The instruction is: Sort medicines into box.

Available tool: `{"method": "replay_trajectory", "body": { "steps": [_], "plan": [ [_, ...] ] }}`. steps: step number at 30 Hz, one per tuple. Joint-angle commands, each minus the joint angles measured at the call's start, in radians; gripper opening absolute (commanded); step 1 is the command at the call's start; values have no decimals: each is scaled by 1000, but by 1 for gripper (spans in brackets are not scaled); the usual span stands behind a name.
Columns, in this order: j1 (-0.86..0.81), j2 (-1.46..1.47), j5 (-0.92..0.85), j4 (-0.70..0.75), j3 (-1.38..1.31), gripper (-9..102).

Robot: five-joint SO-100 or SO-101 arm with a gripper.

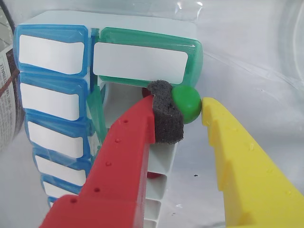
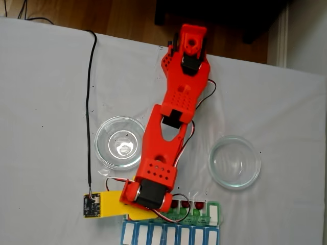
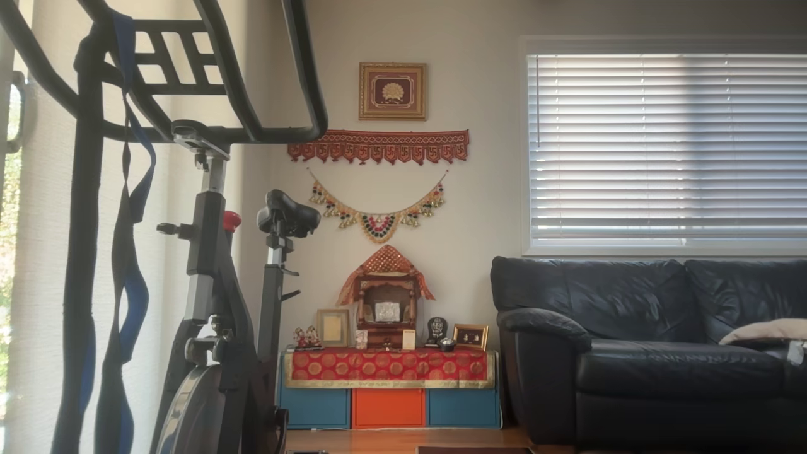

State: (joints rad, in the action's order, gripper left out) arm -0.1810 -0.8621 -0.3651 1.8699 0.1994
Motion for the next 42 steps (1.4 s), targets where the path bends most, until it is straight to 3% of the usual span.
{"method": "replay_trajectory", "body": {
  "steps": [1,24,33,42],
  "plan": [
    [37,-144,14,37,-25,1],
    [5,-222,98,37,84,1],
    [25,-71,129,37,-155,1],
    [25,-57,98,37,-179,1]
  ]
}}
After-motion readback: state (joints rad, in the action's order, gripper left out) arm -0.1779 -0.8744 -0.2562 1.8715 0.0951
